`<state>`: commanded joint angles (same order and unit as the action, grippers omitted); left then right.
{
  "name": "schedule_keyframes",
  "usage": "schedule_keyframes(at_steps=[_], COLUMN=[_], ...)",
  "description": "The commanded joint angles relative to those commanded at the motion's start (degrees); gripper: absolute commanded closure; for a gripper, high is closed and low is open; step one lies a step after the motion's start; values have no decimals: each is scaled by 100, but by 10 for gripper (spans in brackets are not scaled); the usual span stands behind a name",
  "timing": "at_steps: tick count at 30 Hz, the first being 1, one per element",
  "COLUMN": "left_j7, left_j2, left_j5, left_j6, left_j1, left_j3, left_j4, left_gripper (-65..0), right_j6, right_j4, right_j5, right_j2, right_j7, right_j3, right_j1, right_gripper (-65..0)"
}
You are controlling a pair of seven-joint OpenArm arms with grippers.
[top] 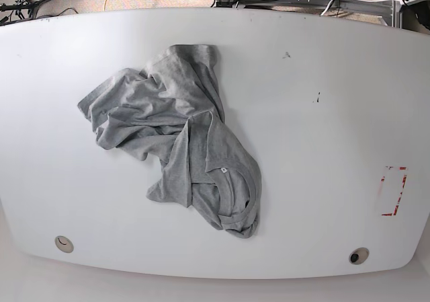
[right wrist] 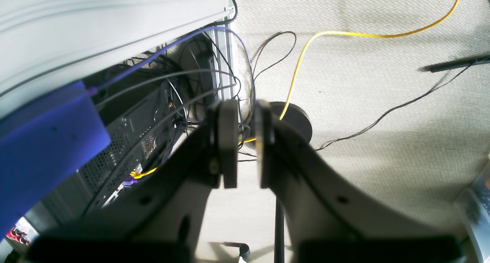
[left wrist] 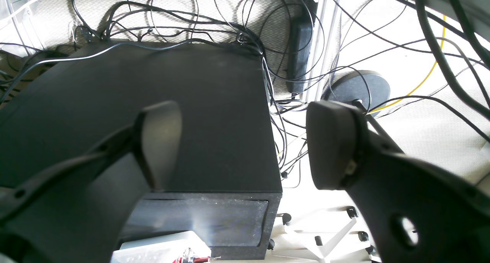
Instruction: Fold the T-shirt properly
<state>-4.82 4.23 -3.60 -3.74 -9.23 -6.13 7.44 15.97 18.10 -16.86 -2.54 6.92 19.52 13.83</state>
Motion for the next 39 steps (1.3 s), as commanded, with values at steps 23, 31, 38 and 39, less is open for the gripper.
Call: schedule_keyframes(at_steps=[23,31,38,39], left_j7=[37,15,5,14], left_j2=[4,1,-22,-23], left_j5=[-18,-16,7,7], left_j6=[16,39,57,55], left_j1=[26,21,-3,-4], left_j3=[37,36,39,39], left_j4=[-35,-48,-121,-124], left_gripper=[-421,-350,-213,-208], right_j6=[21,26,6,8], right_j4=[-2,-12,0,3], right_j5=[19,24,20,24], right_j2=[0,-4,4,3], right_j7=[-10,-13,-13,-12], right_j3=[5,-2,-3,-3], right_j1=[12,27,48,47], right_gripper=[-67,-67,-65,-65])
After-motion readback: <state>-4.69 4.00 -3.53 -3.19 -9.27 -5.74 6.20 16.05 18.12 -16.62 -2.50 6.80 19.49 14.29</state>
